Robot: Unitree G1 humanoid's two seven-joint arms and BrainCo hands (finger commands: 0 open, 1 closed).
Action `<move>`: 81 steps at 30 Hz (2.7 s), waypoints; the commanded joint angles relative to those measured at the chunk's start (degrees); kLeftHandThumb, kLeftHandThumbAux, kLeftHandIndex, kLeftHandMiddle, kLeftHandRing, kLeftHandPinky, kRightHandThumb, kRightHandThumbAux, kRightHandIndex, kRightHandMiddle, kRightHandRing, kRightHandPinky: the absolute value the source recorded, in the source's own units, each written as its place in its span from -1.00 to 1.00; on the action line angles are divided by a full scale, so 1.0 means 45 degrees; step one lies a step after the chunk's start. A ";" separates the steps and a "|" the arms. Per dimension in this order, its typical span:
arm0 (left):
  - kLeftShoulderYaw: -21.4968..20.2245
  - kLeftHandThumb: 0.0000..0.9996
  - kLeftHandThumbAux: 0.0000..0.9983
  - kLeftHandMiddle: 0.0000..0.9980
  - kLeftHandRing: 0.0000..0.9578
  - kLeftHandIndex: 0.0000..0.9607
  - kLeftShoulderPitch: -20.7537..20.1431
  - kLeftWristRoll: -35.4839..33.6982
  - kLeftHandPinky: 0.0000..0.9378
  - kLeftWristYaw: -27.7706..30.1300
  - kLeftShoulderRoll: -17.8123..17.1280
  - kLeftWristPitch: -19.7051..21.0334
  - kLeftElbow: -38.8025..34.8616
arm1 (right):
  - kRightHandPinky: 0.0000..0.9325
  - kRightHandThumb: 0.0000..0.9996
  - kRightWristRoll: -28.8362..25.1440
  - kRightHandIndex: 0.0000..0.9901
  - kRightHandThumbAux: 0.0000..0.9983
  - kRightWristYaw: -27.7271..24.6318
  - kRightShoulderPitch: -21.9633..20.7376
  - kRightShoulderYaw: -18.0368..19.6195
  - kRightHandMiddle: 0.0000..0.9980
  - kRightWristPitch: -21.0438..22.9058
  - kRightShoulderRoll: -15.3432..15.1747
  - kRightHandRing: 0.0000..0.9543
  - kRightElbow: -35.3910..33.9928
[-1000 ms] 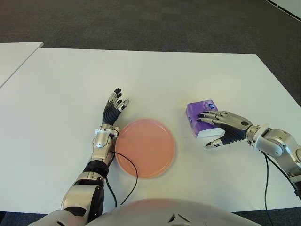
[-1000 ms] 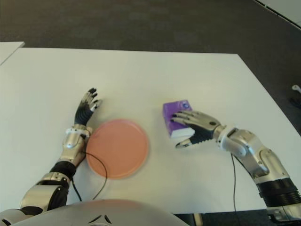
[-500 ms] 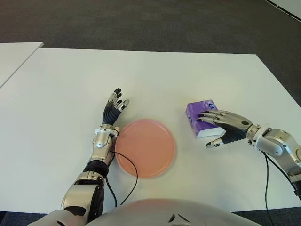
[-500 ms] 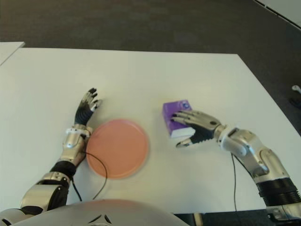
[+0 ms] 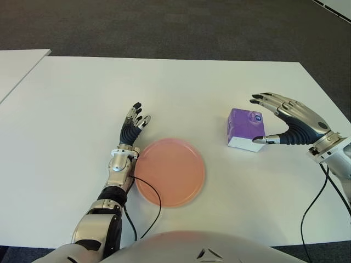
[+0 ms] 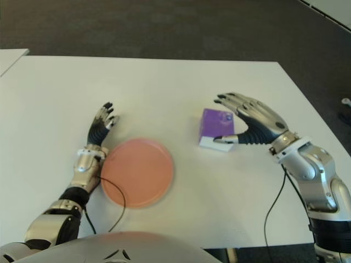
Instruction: Put the tissue paper into the plate.
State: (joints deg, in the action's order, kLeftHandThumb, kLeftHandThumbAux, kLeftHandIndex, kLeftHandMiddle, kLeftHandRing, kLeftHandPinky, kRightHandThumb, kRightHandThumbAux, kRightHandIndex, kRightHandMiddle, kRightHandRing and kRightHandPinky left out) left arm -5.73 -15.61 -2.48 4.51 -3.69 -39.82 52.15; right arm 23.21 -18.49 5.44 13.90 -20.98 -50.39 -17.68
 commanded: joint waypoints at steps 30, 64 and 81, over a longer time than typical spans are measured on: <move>0.0027 -1.00 0.13 -1.00 -1.00 -1.00 0.1176 0.0176 -1.00 -0.0089 0.0136 0.0413 0.0873 | -1.00 -0.64 0.0772 -1.00 -0.32 -0.1806 -0.0039 -0.1007 -1.00 0.1163 0.0407 -1.00 -0.1187; -0.0005 -1.00 0.16 -1.00 -1.00 -1.00 0.1310 0.0095 -1.00 -0.0070 0.0151 0.0168 0.1026 | -1.00 -0.26 0.1138 -1.00 -0.55 -0.1663 -0.1331 -0.1267 -1.00 0.1678 0.0430 -1.00 0.1200; 0.0045 -1.00 0.19 -1.00 -1.00 -1.00 0.1446 0.0046 -1.00 -0.0004 0.0172 0.0018 0.0922 | -1.00 -0.17 0.2420 -1.00 -0.59 -0.0200 -0.1594 -0.2008 -1.00 0.1402 0.0382 -1.00 0.2303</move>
State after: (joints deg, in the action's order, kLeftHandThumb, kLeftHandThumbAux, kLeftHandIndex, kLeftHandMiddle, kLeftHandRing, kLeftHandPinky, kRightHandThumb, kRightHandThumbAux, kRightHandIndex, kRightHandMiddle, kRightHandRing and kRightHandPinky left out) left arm -5.84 -15.44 -2.92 3.87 -3.63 -40.84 52.19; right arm 32.81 -20.20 -1.05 5.85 -14.15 -48.59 -8.16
